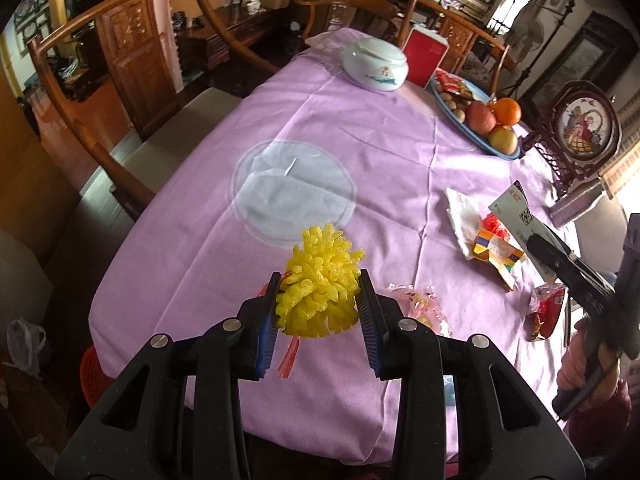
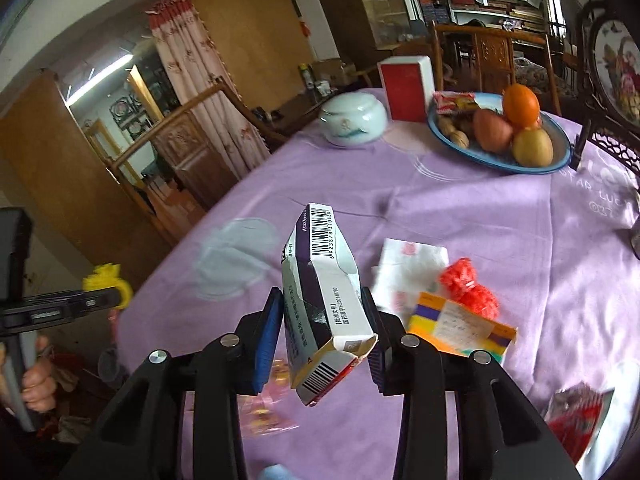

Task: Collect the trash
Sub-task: 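Carry both items to the red basket while the left tool drops the pom-pom in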

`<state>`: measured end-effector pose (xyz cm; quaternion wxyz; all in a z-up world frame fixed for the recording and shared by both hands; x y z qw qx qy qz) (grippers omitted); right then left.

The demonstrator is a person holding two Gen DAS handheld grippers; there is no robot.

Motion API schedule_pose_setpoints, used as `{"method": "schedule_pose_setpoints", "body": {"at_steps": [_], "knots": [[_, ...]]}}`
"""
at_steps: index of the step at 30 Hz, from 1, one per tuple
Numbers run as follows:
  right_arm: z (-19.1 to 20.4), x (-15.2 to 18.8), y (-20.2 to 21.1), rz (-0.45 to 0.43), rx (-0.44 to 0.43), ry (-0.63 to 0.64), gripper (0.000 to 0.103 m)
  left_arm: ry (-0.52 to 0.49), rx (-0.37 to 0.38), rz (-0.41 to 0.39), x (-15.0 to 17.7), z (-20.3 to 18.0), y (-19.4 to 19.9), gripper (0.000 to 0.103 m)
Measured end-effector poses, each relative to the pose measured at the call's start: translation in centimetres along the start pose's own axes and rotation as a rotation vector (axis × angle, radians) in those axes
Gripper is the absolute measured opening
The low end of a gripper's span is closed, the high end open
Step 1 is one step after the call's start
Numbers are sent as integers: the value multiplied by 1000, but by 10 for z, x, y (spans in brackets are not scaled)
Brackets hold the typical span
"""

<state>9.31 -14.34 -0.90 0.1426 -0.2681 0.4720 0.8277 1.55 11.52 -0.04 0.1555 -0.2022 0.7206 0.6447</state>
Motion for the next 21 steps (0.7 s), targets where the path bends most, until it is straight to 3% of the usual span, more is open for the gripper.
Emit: {"method": "schedule_pose_setpoints", "body": {"at_steps": [12, 21], "knots": [[98, 24, 13, 9, -78, 104, 38, 50, 19, -53, 13, 55, 19, 37], [180, 46, -21, 125, -181, 225, 38, 226, -83, -45, 71, 145, 50, 37]]}}
Point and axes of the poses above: each gripper's, at about its wrist camera, not at the fingertips, and y roughly against the way its jaws point, z to its left, x to its underside, the point moved 1 cm from there along -y, roughly the way its jaws point, and after that the axes turned 10 degrees about -y, right-handed, at the moved point
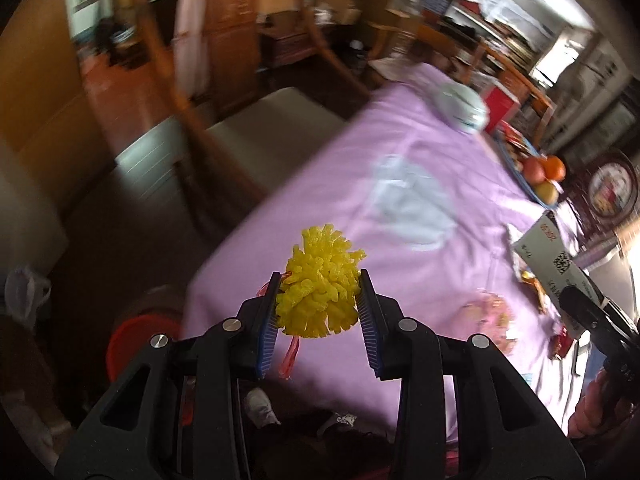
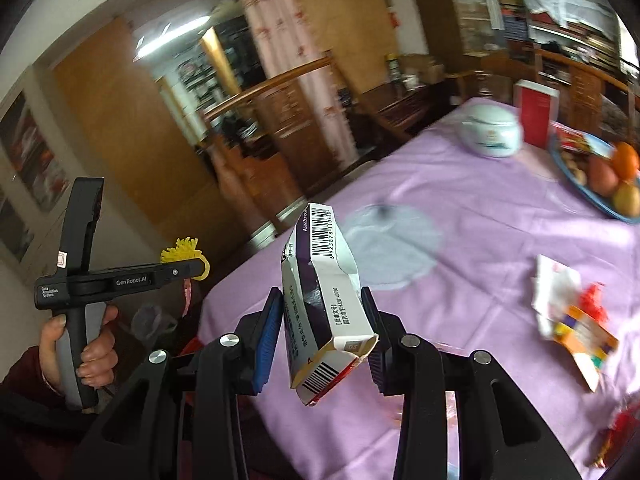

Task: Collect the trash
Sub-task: 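Carry both items to the red basket while the left tool drops the pom-pom in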

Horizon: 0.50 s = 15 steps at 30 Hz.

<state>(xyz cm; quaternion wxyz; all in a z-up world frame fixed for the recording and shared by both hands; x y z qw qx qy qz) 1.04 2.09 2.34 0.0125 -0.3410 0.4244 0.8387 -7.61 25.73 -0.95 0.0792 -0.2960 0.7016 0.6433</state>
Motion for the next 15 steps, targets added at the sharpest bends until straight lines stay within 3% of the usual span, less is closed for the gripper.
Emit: {"method": "schedule_pose_setpoints", "body": {"at_steps": [8, 15], "knots": [[80, 3, -41, 98, -112, 138, 38, 215, -125, 58, 67, 100, 22, 38], [127, 14, -58, 164, -163, 218, 38, 340, -156, 106, 112, 145, 30, 41]]}}
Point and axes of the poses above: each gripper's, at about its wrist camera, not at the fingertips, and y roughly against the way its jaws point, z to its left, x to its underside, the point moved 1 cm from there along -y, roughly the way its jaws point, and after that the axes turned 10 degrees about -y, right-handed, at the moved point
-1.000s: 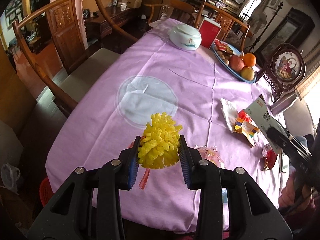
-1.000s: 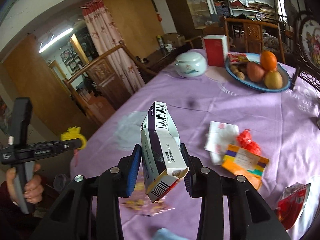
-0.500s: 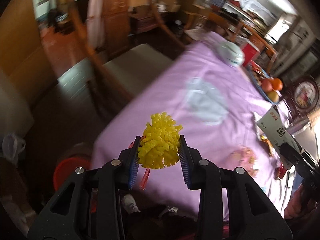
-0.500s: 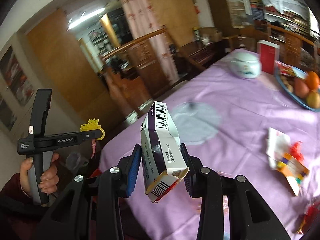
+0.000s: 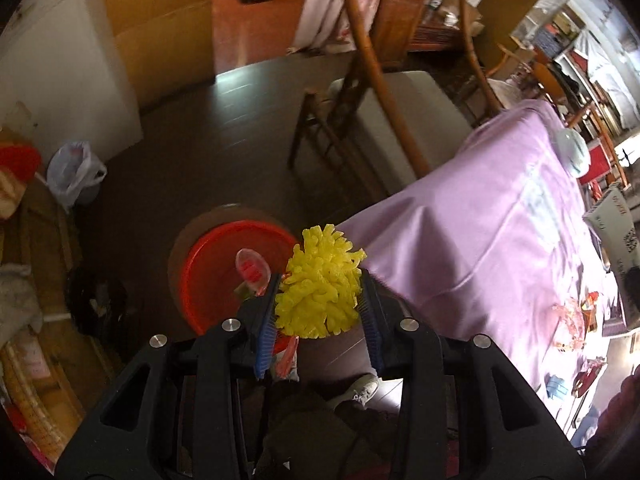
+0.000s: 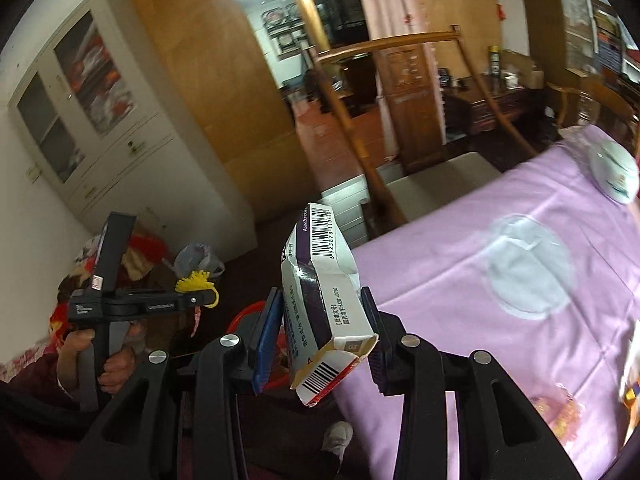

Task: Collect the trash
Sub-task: 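Carry both items to the red basket while the left tool drops the pom-pom in, then open the right tool to drop the white box into the red basket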

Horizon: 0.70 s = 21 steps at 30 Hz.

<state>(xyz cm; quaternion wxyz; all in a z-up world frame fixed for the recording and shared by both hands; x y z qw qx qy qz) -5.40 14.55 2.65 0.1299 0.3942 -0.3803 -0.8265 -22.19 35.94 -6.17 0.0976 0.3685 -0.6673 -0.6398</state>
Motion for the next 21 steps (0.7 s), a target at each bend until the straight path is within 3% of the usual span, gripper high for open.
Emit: {"method": "schedule_pose_setpoints", "body": {"at_steps": [5, 7, 14, 21], "knots": [[12, -2, -9, 23, -7, 18, 38, 24, -47, -16, 4, 16, 10, 72], [17, -3, -11, 30, -10, 24, 39, 32, -60, -20, 3, 20, 10, 76], [34, -5, -32, 87, -40, 68, 39, 95, -72, -40, 5, 42, 20, 76], [73, 7, -73, 209, -109, 161, 39, 164, -130, -41, 21, 66, 29, 79]]}}
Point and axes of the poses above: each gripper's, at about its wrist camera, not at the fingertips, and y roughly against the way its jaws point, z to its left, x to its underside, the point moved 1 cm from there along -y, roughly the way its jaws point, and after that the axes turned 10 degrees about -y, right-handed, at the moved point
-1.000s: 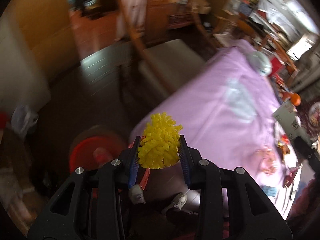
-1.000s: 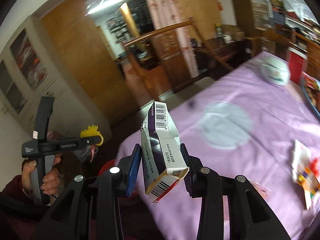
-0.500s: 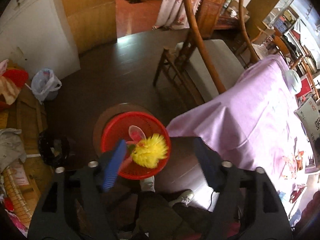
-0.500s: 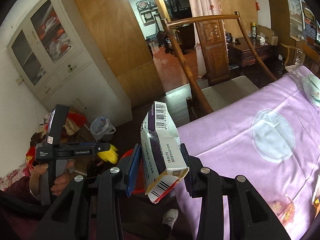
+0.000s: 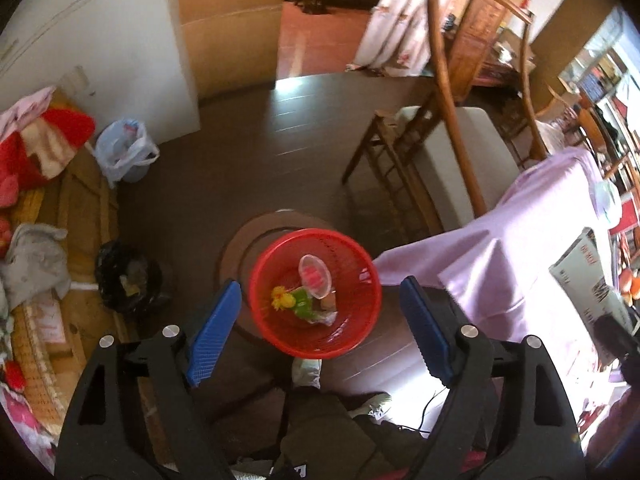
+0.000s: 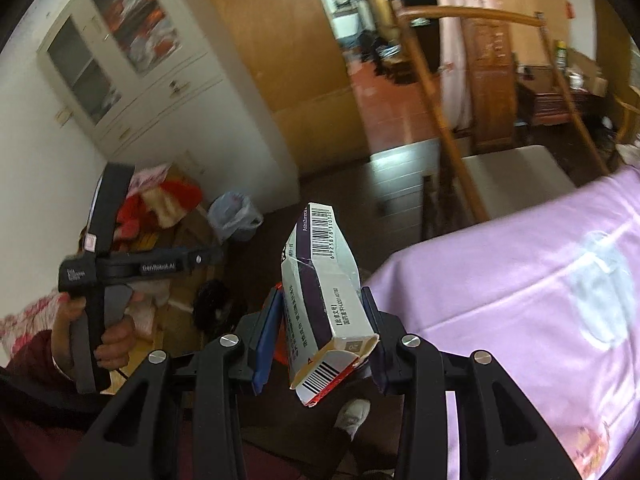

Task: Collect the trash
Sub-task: 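Open the right tool to drop the white box into the red basket, then bring both tools back over the table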

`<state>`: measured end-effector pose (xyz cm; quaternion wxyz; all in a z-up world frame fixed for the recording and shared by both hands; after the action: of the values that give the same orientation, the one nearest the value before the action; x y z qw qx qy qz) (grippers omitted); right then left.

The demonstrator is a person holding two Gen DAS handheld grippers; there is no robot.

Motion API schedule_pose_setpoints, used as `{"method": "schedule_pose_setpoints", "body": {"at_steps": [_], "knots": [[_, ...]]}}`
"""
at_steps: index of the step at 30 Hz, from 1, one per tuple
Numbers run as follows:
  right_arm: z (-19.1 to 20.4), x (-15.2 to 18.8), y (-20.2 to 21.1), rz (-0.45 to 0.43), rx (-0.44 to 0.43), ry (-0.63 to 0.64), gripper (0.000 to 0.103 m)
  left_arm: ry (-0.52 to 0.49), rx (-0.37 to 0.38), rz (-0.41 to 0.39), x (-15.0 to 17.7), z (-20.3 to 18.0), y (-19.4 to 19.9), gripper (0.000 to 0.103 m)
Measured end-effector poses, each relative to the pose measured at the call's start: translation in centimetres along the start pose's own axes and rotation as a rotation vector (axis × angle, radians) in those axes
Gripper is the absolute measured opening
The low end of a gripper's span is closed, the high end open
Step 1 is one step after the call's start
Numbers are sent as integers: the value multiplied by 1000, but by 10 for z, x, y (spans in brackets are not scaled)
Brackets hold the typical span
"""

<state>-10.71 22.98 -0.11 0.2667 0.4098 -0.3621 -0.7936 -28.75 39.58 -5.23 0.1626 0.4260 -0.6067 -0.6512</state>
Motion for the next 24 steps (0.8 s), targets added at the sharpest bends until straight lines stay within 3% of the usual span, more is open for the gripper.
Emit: {"method": "schedule_pose_setpoints", "body": {"at_steps": [10, 12, 16, 24], "knots": [[55, -19, -42, 55, -78, 131, 41, 145, -62, 1, 19, 59, 15, 80], [61, -24, -47, 55, -95, 135, 57, 164, -68, -10, 20, 66, 20, 80], [61, -30, -48, 44, -99, 125, 60, 195, -62, -27, 18, 74, 24, 82], [28, -28, -21, -19, -22, 40, 60, 98, -4, -32, -9, 43, 11, 82]]}}
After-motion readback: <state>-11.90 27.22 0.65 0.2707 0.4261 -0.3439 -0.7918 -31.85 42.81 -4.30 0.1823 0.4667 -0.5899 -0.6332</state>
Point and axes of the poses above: each gripper's, at about its wrist camera, not at the fingertips, and y roughly against the way its jaws point, z to its left, x to its underside, the point moved 1 cm from there along -y, roughly the way its jaws point, and after that the axes turned 10 degrees about -y, right-handed, at the moved point
